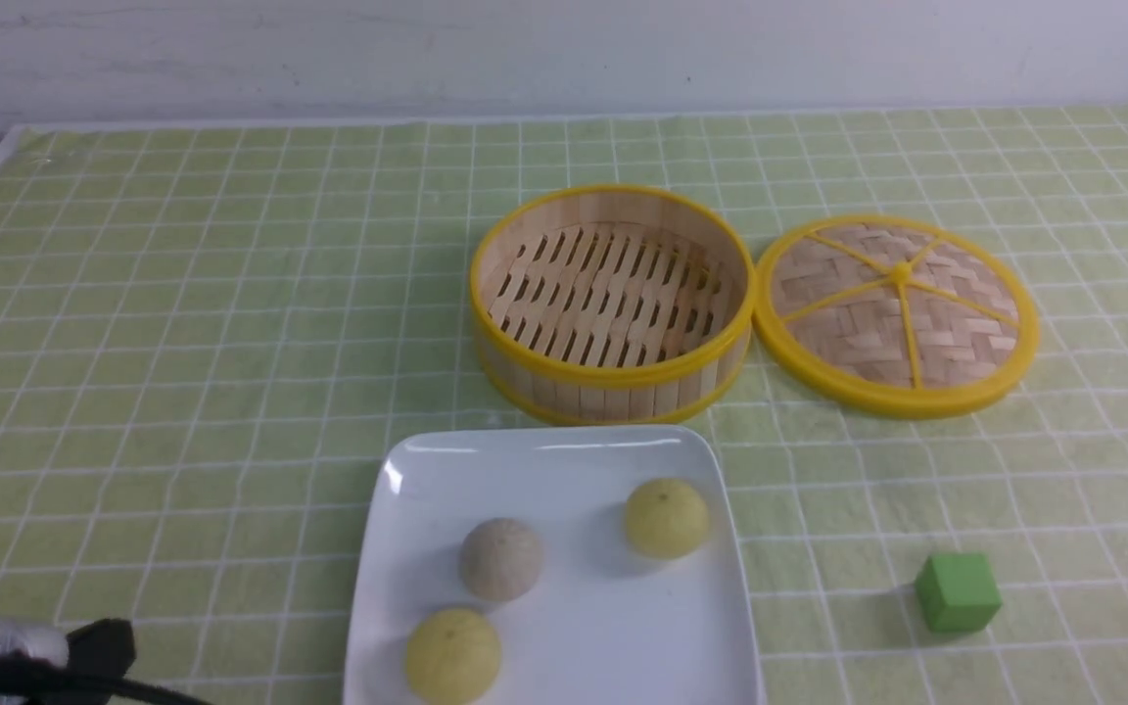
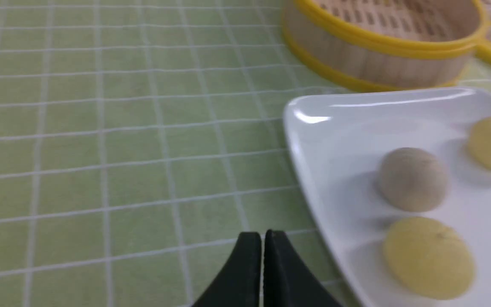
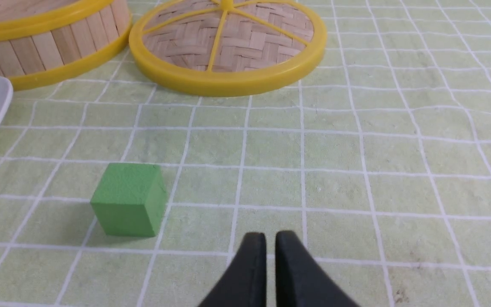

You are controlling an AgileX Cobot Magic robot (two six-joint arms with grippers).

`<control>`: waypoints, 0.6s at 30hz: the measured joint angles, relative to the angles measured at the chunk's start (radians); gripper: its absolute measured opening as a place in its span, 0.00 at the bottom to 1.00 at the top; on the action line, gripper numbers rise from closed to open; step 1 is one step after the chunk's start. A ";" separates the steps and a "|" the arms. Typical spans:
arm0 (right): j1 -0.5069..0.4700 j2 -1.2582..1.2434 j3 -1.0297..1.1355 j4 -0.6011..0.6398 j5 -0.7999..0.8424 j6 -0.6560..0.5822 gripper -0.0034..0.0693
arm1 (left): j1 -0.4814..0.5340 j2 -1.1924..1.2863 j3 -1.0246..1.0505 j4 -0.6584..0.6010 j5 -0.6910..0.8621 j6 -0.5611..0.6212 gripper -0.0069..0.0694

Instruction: Put the steamed buns into the plate on the green tablecloth.

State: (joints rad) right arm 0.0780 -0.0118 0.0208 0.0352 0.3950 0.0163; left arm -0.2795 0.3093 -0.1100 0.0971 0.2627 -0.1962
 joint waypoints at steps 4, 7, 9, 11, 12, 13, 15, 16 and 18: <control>0.000 0.000 0.000 0.000 0.000 0.000 0.14 | 0.151 -0.150 0.118 -0.012 -0.004 0.078 0.14; 0.000 0.000 0.000 0.000 0.000 0.000 0.14 | 0.219 -0.231 0.136 -0.011 0.032 0.079 0.15; 0.000 0.000 0.000 0.000 0.000 0.000 0.15 | 0.246 -0.275 0.138 -0.004 0.076 0.076 0.15; 0.000 0.000 0.000 0.000 0.000 0.000 0.15 | 0.254 -0.308 0.138 0.004 0.094 0.075 0.15; 0.000 0.000 0.000 0.000 0.000 0.000 0.15 | 0.254 -0.315 0.138 0.006 0.095 0.075 0.15; 0.000 0.000 0.000 0.000 0.000 0.000 0.15 | 0.254 -0.318 0.138 0.007 0.096 0.075 0.15; 0.000 0.000 0.000 0.000 0.000 0.000 0.16 | 0.254 -0.320 0.138 0.007 0.098 0.074 0.16; 0.000 0.000 0.000 0.000 0.000 0.000 0.16 | 0.254 -0.320 0.138 0.007 0.099 0.074 0.16; 0.000 0.000 0.000 0.000 0.000 0.000 0.16 | 0.254 -0.320 0.136 0.007 0.101 0.074 0.16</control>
State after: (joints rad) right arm 0.0780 -0.0118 0.0208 0.0352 0.3950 0.0163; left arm -0.0254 -0.0109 0.0265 0.1044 0.3636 -0.1218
